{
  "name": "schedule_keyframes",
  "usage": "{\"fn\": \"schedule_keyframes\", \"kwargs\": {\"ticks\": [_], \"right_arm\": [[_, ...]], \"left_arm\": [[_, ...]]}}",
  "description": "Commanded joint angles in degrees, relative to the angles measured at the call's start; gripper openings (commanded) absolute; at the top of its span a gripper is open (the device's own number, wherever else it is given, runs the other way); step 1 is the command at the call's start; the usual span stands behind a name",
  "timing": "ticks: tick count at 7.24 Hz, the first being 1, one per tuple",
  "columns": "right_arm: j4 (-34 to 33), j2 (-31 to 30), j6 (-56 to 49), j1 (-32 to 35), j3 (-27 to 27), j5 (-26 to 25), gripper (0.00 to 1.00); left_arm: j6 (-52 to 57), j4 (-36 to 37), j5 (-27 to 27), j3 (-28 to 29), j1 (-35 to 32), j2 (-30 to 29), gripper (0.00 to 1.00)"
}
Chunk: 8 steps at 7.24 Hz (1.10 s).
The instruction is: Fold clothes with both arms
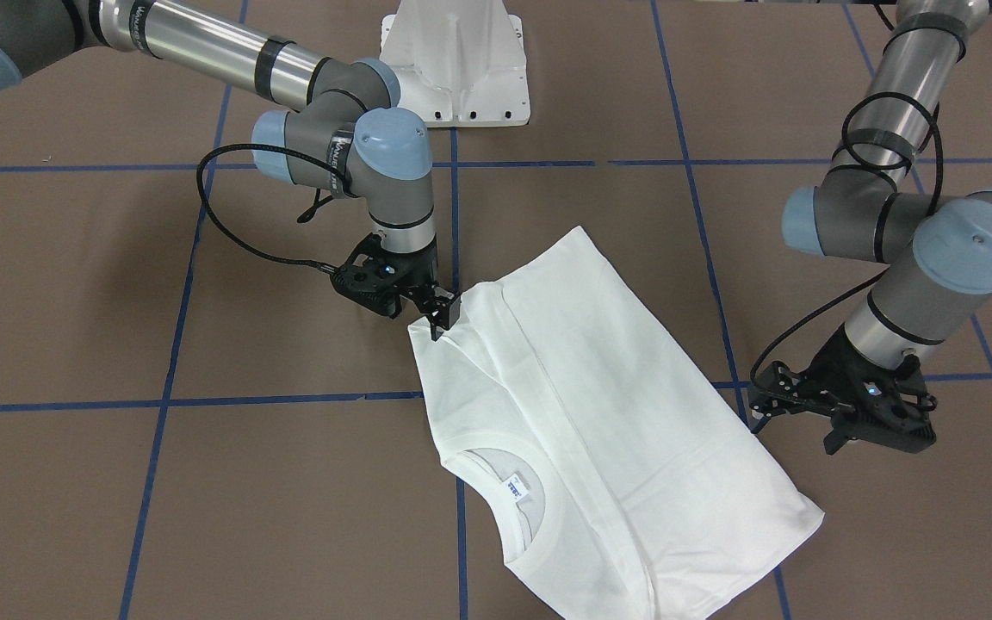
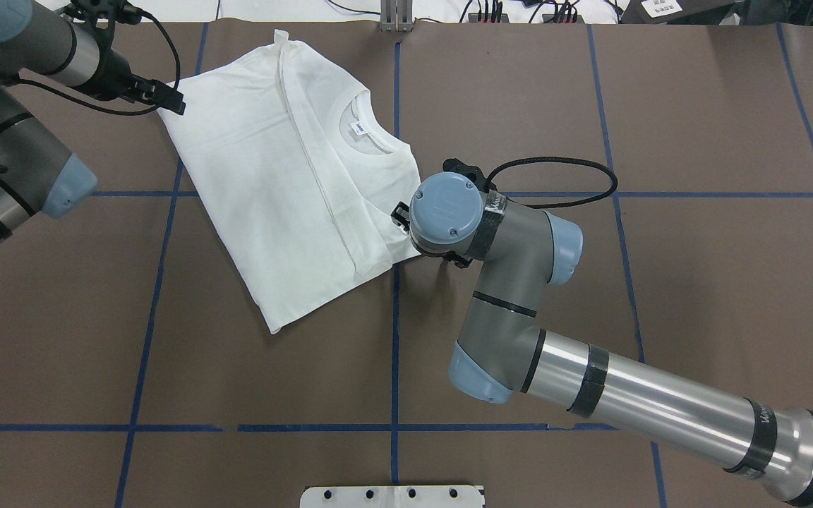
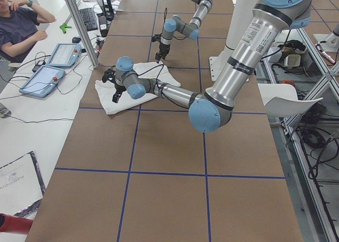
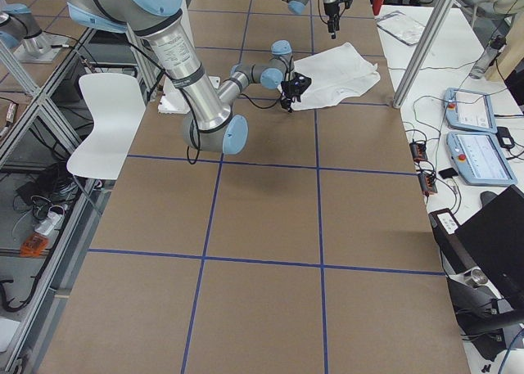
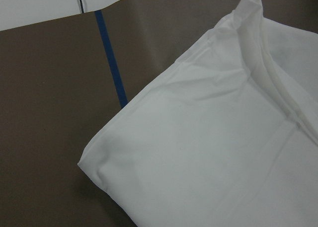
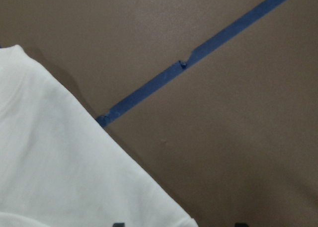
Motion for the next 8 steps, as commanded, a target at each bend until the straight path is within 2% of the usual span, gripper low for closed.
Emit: {"fn": "schedule_keyframes", "kwargs": {"ticks": [1, 3, 4, 6, 7, 8], "right_arm": [[-0.19, 0.38, 0.07, -0.4, -0.58, -0.1, 0.73], [-0.37, 0.64, 0.07, -0.4, -0.67, -0.1, 0.69], [-0.46, 0.73, 0.07, -0.4, -0.67, -0.1, 0.59], [-0.55, 0.9, 0.07, -0.4, -0.67, -0.53, 0.28], [-0.72, 1.25, 0.16, -0.4, -1.11, -1.14, 0.0], [-1.59, 1.61, 0.16, -0.31, -1.11, -1.06, 0.0]], "left_arm": [[0.04, 0.0, -0.06, 0.0, 0.0, 0.03, 1.0], [0.13, 0.0, 0.03, 0.0, 0.0, 0.12, 1.0], [0.22, 0.0, 0.03, 0.0, 0.0, 0.12, 1.0], [0.22, 0.0, 0.03, 0.0, 0.0, 0.12, 1.0], [0.22, 0.0, 0.03, 0.0, 0.0, 0.12, 1.0], [0.04, 0.0, 0.03, -0.09, 0.0, 0.12, 1.0]]}}
